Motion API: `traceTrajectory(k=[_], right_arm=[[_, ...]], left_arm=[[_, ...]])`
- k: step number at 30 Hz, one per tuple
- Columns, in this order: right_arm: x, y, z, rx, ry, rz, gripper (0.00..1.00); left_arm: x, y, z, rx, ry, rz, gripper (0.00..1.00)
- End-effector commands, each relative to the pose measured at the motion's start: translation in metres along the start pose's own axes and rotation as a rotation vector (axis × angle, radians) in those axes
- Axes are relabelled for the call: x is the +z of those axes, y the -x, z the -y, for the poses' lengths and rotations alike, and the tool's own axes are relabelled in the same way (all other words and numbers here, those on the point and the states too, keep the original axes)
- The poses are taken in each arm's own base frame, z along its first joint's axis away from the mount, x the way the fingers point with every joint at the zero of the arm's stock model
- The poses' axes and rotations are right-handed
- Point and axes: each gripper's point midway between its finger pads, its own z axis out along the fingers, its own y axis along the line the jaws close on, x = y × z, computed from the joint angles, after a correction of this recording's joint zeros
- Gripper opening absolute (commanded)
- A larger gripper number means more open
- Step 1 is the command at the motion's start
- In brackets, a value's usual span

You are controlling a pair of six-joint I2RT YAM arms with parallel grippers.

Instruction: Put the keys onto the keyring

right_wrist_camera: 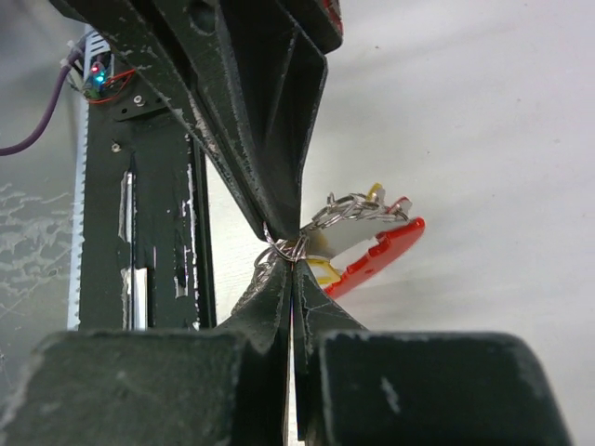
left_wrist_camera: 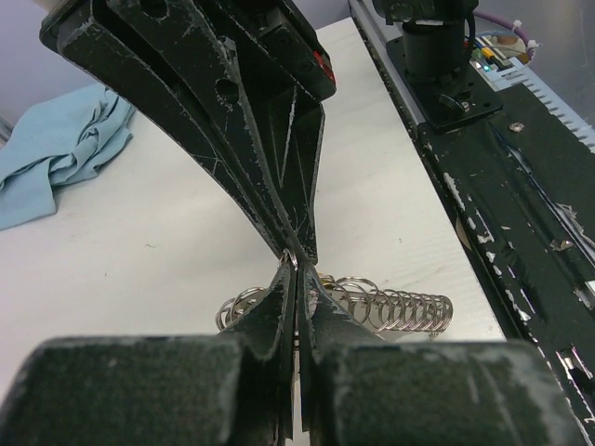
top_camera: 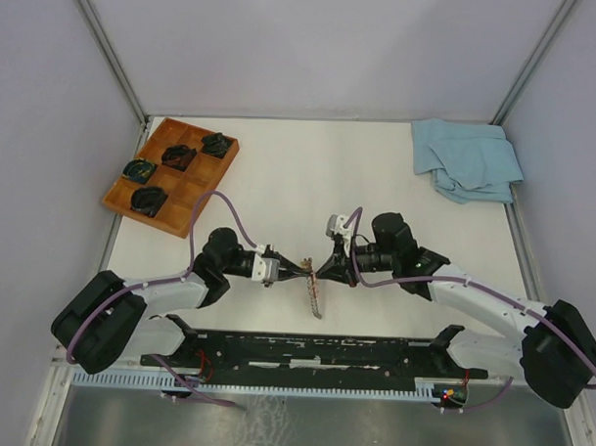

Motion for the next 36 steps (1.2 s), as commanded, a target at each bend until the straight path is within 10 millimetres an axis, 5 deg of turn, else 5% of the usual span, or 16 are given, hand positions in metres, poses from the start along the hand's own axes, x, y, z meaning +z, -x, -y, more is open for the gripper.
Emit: traceTrajectory(k=[1, 8, 16, 28, 33, 36], right_arm=[[0.000, 0.050, 0.007, -0.047, -0.094, 0.099, 0.01], [0.002, 0.076, 0.029, 0.070, -0.271, 0.266, 0.02], [0.016, 0.069, 0.024, 0.096, -0.283, 0.210, 0.29], [-0.051, 0.044, 0.022, -0.035, -0.465, 0.050, 0.69], [-0.053, 0.044, 0.017, -0.033, -0.456, 0.078, 0.98], [-0.052, 0.050, 0.016, -0.062, -0.443, 0.140, 1.00]], left_arm=[[0.007, 0.016, -0.003, 0.048, -0.025, 0.040, 0.03], [0.012, 0.016, 0.004, 0.030, -0.057, 0.049, 0.03], [0.014, 0.011, 0.003, 0.021, -0.043, 0.035, 0.03], [-0.008, 0.003, -0.024, -0.005, 0.105, 0.016, 0.03], [-0.010, 0.005, -0.025, -0.014, 0.090, 0.036, 0.03], [-0.010, 0.006, -0.025, -0.018, 0.082, 0.040, 0.03]])
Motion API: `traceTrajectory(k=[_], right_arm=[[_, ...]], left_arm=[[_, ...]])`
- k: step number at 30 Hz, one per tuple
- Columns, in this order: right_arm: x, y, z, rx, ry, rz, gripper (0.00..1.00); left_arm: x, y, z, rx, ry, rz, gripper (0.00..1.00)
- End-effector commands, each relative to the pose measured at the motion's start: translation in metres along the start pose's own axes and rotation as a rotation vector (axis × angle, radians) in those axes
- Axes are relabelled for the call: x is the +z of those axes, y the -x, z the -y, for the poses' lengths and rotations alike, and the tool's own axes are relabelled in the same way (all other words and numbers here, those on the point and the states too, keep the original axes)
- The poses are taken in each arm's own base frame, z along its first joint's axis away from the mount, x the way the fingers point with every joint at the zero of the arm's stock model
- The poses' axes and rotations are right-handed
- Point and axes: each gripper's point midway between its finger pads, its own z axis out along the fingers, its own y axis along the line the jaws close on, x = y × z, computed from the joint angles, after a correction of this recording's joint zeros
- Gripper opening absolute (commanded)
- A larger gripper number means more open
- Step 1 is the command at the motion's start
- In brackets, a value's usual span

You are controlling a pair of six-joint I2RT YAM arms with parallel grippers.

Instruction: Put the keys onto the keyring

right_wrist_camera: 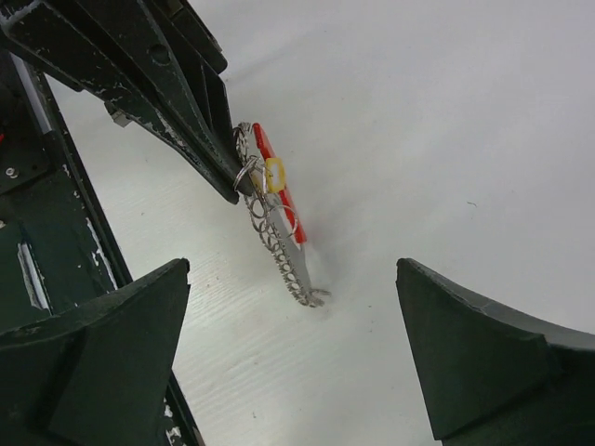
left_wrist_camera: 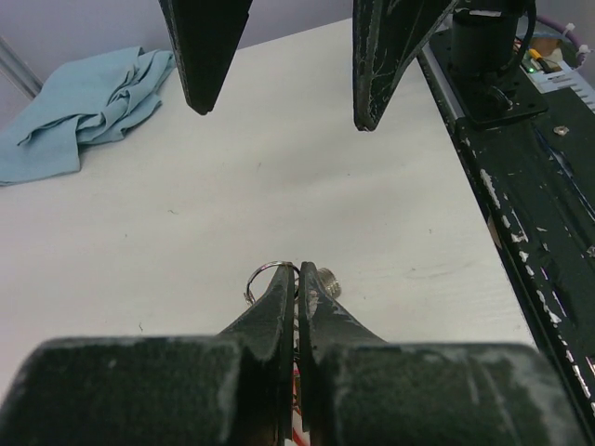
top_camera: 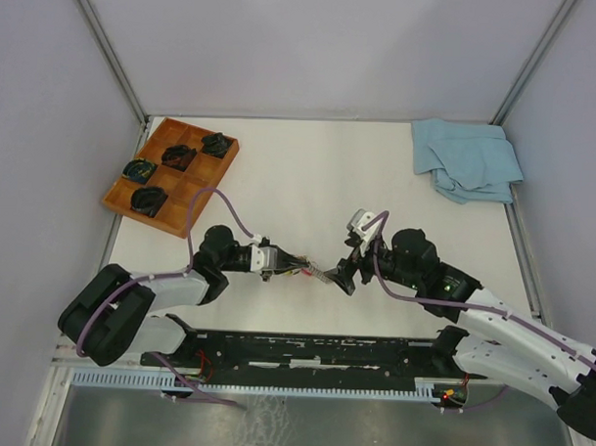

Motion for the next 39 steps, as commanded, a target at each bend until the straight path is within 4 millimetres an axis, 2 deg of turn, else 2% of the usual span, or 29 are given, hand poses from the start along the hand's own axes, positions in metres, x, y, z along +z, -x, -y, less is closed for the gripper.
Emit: traceTrajectory(k=[1, 5, 9, 14, 18, 21, 25, 29, 32, 37, 38, 39], right_arm=[[-0.002, 0.017, -0.001, -0.030, -0.001, 0.107, 1.00], [-0.004, 0.015, 0.018, 0.009, -0.112, 0.089, 1.00], [-0.006, 0.008, 0.040, 0.075, -0.250, 0.050, 1.00], [-0.016, -0.002, 0.067, 0.182, -0.442, 0.051, 1.00], [-0.030, -0.021, 0.093, 0.254, -0.643, -0.019, 1.00], [-0.041, -0.034, 0.108, 0.292, -0.777, -0.093, 1.00], [-0.045, -0.035, 0.117, 0.333, -0.872, -0.123, 1.00], [-0.044, -0.041, 0.120, 0.307, -0.897, -0.182, 1.00], [-0.044, -0.046, 0.120, 0.301, -0.907, -0.206, 1.00], [-0.066, -0.039, 0.126, 0.282, -0.967, -0.192, 1.00], [-0.072, -0.036, 0.127, 0.277, -0.975, -0.184, 1.00], [-0.078, -0.034, 0.127, 0.276, -0.985, -0.173, 1.00]], left_arm=[[0.002, 0.020, -0.005, 0.041, -0.018, 0.066, 0.03], [0.005, 0.016, -0.019, 0.017, 0.037, 0.050, 0.03], [0.011, 0.009, -0.052, -0.021, 0.154, 0.031, 0.03], [0.024, -0.006, -0.093, -0.163, 0.277, 0.017, 0.03], [0.031, -0.025, -0.116, -0.290, 0.378, 0.025, 0.03], [0.034, -0.048, -0.132, -0.408, 0.460, -0.002, 0.03], [0.030, -0.081, -0.152, -0.559, 0.598, -0.090, 0.05], [0.018, -0.094, -0.166, -0.646, 0.716, -0.139, 0.24], [0.005, -0.087, -0.171, -0.665, 0.787, -0.154, 0.33], [-0.025, -0.078, -0.174, -0.722, 0.927, -0.227, 0.47], [-0.031, -0.071, -0.173, -0.734, 0.954, -0.223, 0.51], [-0.037, -0.065, -0.172, -0.745, 0.980, -0.218, 0.62]])
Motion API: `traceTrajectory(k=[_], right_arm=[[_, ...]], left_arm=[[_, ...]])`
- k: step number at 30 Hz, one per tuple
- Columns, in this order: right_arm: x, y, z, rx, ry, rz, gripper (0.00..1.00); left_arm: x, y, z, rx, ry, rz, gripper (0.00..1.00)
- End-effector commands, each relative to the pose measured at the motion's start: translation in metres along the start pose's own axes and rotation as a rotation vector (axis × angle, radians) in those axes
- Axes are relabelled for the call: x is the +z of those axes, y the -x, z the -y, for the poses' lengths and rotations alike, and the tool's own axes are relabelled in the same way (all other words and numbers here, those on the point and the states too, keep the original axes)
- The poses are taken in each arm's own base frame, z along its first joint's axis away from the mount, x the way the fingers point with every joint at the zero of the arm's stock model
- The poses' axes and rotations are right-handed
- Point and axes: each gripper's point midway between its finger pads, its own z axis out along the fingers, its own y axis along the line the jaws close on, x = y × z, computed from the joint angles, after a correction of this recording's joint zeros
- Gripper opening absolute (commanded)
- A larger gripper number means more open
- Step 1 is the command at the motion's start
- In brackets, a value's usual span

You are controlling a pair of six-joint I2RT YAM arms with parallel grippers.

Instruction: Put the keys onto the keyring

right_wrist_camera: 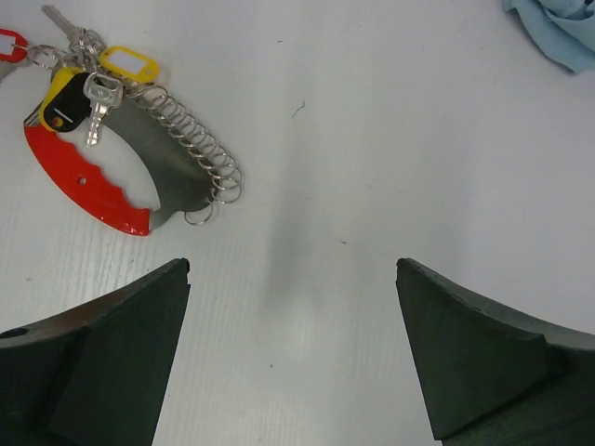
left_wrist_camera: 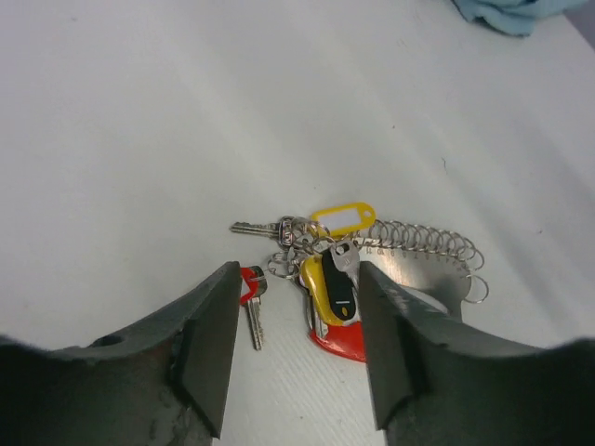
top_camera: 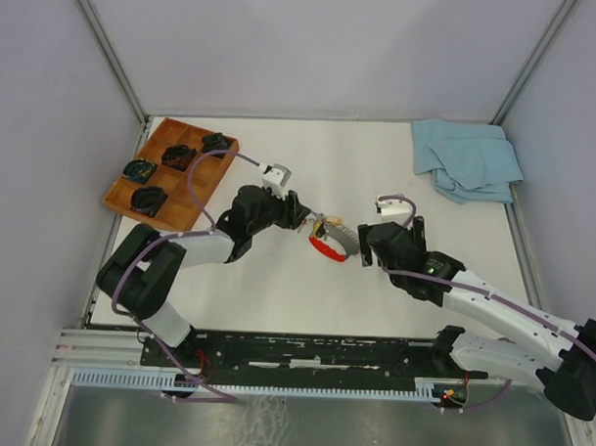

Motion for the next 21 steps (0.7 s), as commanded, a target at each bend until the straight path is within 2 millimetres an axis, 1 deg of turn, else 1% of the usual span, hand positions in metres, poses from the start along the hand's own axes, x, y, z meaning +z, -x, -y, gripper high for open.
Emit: traceTrajectory(k=[1, 2, 3, 4, 5, 6, 8, 10, 14, 18, 21], right_arm=[[-0.024, 0.031, 0.028, 0.063, -0.077, 0.099, 1.00], [-0.028, 0.032, 0.033, 0.073, -0.087, 0.108, 1.00], [-0.032, 0.034, 0.039, 0.082, -0.098, 0.119, 1.00], [-0.037, 0.036, 0.043, 0.084, -0.106, 0.128, 1.00], [-0.041, 0.039, 0.048, 0.088, -0.115, 0.136, 1.00], [-0.046, 0.041, 0.053, 0.088, -0.122, 0.144, 1.00], [-0.055, 0.045, 0.064, 0.093, -0.142, 0.163, 1.00], [-0.063, 0.049, 0.074, 0.092, -0.164, 0.180, 1.00], [-0.079, 0.055, 0.094, 0.087, -0.201, 0.211, 1.00], [-0.091, 0.056, 0.109, 0.094, -0.226, 0.240, 1.00], [-0.092, 0.053, 0.112, 0.117, -0.222, 0.257, 1.00]], left_arm=[[-0.032, 0.042, -0.010, -0.107, 0.149, 0.072, 0.83], [-0.042, 0.046, -0.009, -0.119, 0.164, 0.081, 0.98], [-0.051, 0.049, -0.010, -0.132, 0.187, 0.086, 1.00], [-0.062, 0.053, -0.011, -0.141, 0.208, 0.093, 0.99], [-0.076, 0.065, -0.009, -0.146, 0.225, 0.121, 0.99], [-0.087, 0.063, -0.011, -0.157, 0.256, 0.111, 0.99], [-0.109, 0.074, -0.012, -0.175, 0.302, 0.136, 0.99], [-0.133, 0.090, -0.010, -0.171, 0.330, 0.162, 0.99], [-0.181, 0.116, -0.011, -0.155, 0.415, 0.207, 0.99], [-0.220, 0.148, 0.001, 0.025, 0.400, 0.250, 0.99], [-0.242, 0.163, -0.008, 0.128, 0.468, 0.300, 0.99]])
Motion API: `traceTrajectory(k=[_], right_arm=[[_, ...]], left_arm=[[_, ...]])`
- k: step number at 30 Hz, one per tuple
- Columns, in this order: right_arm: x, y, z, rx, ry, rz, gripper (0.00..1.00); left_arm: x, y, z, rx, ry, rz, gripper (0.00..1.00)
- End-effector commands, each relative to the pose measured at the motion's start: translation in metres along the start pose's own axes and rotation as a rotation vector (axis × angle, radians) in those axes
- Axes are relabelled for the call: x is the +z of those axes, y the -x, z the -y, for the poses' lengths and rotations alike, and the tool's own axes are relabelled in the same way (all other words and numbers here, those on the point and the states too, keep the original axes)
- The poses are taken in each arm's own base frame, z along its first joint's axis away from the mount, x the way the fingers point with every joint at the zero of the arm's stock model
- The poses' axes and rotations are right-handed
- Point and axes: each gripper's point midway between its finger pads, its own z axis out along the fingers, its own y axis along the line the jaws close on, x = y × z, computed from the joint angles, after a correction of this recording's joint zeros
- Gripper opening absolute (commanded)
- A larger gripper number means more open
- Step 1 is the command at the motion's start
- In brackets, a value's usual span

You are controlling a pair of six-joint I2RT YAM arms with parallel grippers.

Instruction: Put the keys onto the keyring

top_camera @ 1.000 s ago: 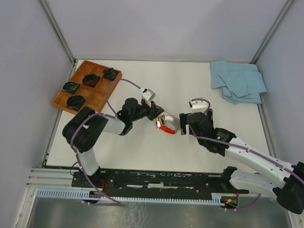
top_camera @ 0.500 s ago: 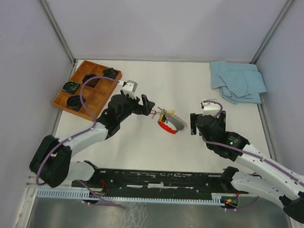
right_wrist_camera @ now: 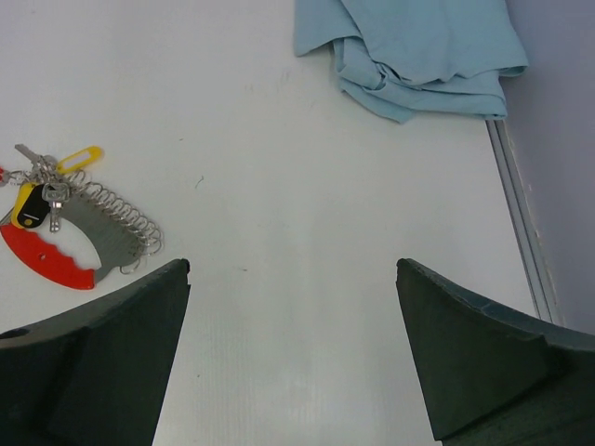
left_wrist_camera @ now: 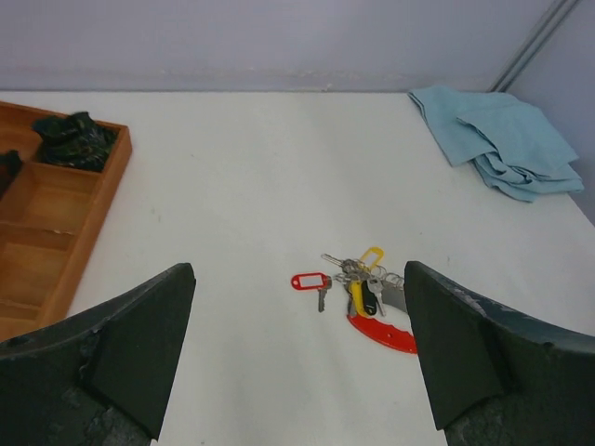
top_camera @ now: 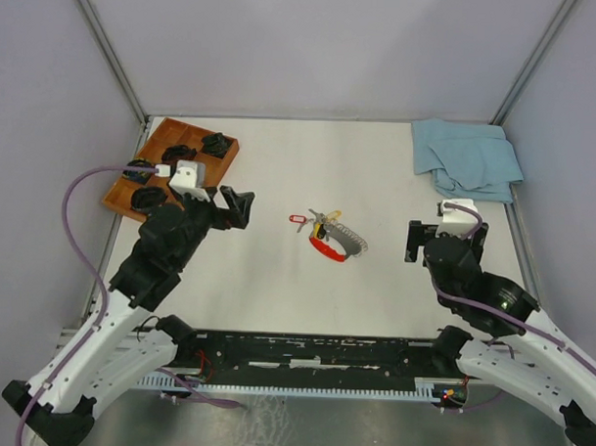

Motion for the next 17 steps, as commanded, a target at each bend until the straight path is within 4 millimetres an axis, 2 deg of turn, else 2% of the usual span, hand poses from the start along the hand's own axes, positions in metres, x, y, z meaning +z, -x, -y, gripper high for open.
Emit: traceTrajectory(k=[1, 3, 7, 10, 17], right_arm=[[-0.007, 0.009, 0.023, 0.014, -0.073, 0.048, 1.00], [-0.007, 0.007, 0.022, 0.025, -0.070, 0.056, 1.00], [-0.007, 0.008, 0.023, 0.014, -0.069, 0.058, 1.00], [-0.006, 0.008, 0.022, 0.009, -0.068, 0.059, 1.00], [-0.006, 0.009, 0.023, -0.004, -0.075, 0.053, 1.00]], left_arm=[[-0.022, 0.029, -0.025, 0.189, 0.099, 0.075, 0.99], [-0.021, 0.028, -0.029, 0.176, 0.109, 0.121, 0.99], [-0.013, 0.006, -0.032, 0.191, 0.080, 0.090, 0.99], [-0.011, 0.002, -0.046, 0.212, 0.137, 0.079, 0.99], [-0.011, -0.002, -0.051, 0.192, 0.145, 0.074, 0.99]])
